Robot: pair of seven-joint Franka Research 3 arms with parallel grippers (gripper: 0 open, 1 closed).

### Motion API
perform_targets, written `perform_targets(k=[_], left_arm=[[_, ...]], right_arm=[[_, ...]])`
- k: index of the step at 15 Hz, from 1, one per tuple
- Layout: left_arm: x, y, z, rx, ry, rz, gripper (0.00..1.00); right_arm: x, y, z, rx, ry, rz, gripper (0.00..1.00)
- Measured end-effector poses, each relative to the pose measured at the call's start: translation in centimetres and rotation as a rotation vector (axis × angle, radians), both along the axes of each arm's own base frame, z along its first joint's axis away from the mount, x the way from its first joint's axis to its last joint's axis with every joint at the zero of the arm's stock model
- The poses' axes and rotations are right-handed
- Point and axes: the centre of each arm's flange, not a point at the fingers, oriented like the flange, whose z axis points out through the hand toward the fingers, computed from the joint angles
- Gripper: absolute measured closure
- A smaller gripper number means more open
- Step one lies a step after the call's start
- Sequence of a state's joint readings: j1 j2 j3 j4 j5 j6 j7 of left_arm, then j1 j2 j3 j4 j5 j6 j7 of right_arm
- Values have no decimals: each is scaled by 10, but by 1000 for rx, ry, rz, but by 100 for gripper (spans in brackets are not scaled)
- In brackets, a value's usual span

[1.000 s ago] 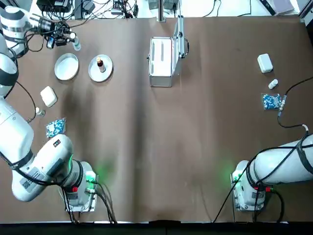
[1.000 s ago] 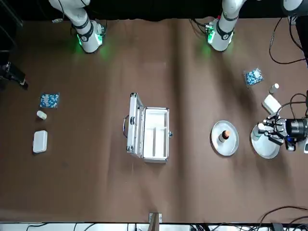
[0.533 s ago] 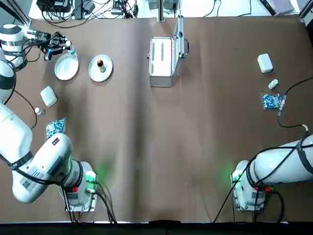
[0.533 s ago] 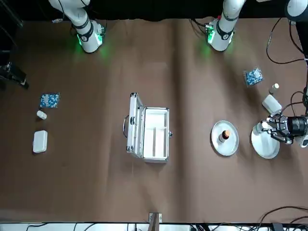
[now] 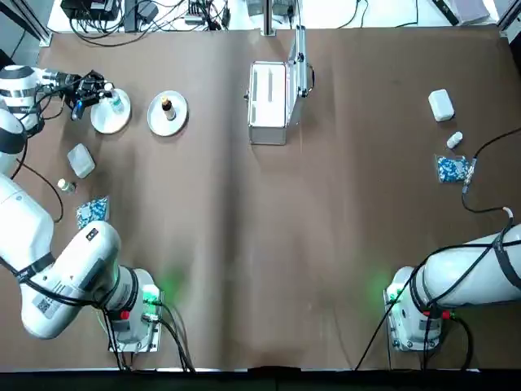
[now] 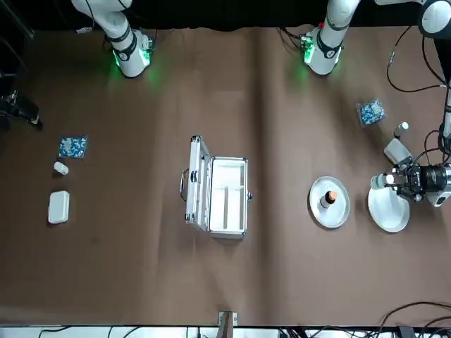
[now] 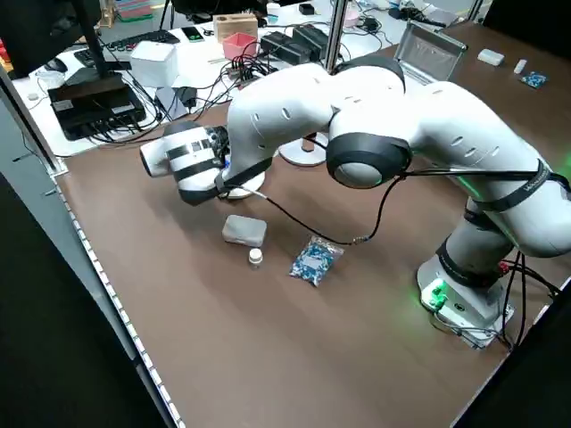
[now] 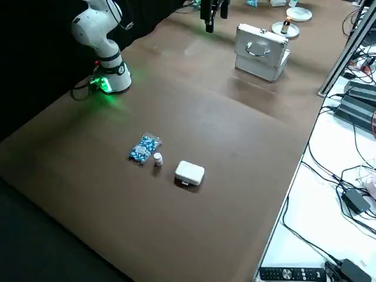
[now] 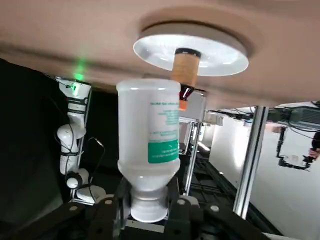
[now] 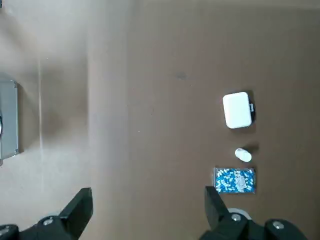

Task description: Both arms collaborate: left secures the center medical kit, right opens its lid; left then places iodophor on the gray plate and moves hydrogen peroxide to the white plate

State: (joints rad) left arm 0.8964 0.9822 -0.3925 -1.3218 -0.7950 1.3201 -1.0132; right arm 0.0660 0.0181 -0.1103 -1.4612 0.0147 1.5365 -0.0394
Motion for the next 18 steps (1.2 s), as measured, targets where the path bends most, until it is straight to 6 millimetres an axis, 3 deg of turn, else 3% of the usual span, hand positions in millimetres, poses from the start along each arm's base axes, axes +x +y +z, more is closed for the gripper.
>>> perform_targets(k=[6,12,18], left_arm=[[-7,33,-7,18,-75,51,67],[-20,67,-31,88,-189,130,67],[-26,89,-46,76,-233,243,67]], right_arm=[[0,-1,0,0,1,-2,1],[0,-2,1,0,-3,-4,1],[0,-1,0,0,-1,-1,1]])
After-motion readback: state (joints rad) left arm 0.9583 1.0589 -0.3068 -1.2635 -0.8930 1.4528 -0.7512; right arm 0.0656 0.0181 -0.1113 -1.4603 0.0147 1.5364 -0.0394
